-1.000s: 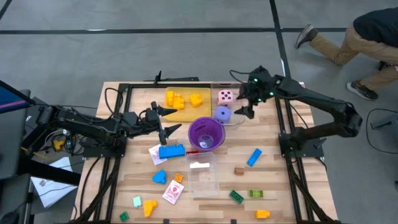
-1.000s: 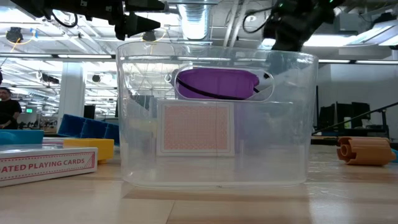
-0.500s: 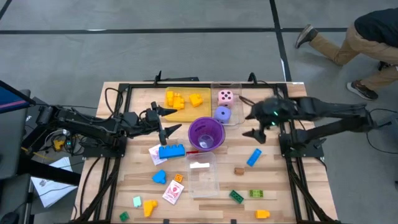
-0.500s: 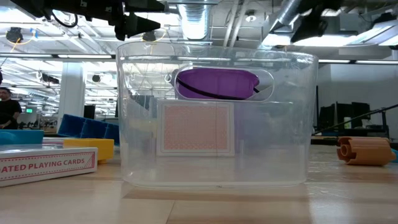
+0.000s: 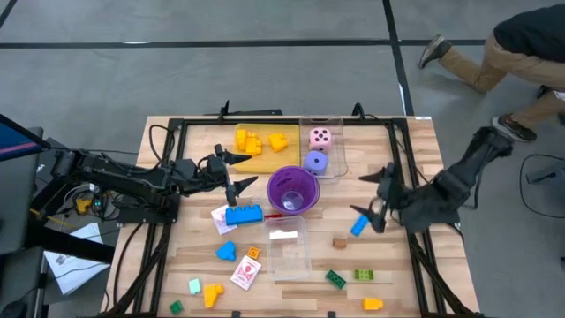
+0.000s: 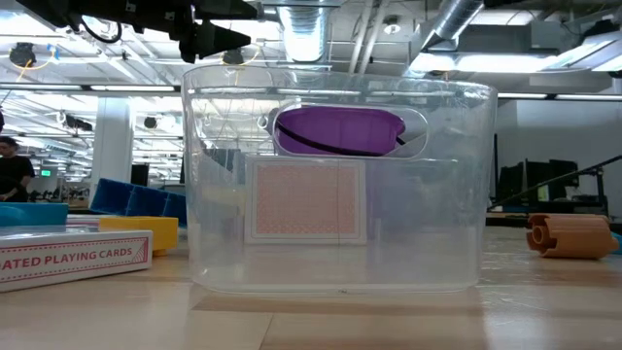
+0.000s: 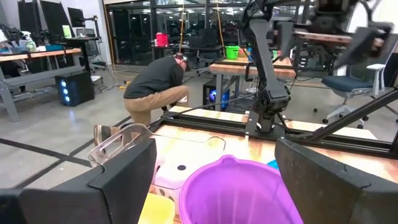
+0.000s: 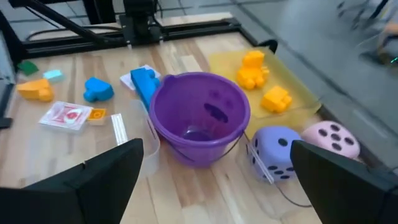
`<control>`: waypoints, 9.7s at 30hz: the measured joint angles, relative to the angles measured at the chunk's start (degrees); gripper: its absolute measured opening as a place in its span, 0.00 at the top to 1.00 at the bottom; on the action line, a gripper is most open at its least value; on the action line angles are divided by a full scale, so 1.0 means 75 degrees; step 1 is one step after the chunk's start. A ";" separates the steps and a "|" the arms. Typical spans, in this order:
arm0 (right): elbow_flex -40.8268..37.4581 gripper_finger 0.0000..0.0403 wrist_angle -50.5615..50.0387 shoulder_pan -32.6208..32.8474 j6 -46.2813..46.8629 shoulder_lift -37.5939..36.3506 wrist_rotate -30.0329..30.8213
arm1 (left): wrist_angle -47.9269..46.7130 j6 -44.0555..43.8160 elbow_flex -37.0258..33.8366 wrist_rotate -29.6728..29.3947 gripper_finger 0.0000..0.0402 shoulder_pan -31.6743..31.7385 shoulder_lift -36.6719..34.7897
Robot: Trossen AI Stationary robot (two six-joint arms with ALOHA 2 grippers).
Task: Pick & Place Toys
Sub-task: Put the blue game piece into the yellow bin
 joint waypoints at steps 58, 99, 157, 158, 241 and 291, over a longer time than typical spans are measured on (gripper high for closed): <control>-0.0003 0.01 -0.4520 0.2230 0.6000 0.1601 0.2732 | -0.2648 0.0204 0.0000 -0.1074 0.03 -0.1487 0.0026; -0.0003 0.01 -0.4495 0.2230 0.5941 0.1604 0.2496 | -0.4858 -0.3617 0.0003 0.0329 0.02 -0.1714 0.2617; -0.0003 0.01 -0.4415 0.2227 0.5919 0.1604 0.2464 | -0.5500 -0.3599 -0.0017 0.0334 0.88 -0.1696 0.1557; -0.0003 0.01 -0.4412 0.2227 0.5919 0.1604 0.2464 | -0.5539 -0.3599 -0.0017 0.0330 0.92 -0.1696 0.1496; 0.0000 0.01 -0.3882 0.2230 0.5330 0.1601 0.2100 | -0.4094 -0.2760 -0.0886 0.1518 0.36 -0.0452 0.2387; 0.0000 0.01 -0.4376 0.2230 0.5313 0.1601 0.2129 | -0.4537 0.3200 0.2327 0.3022 0.36 0.4393 0.2239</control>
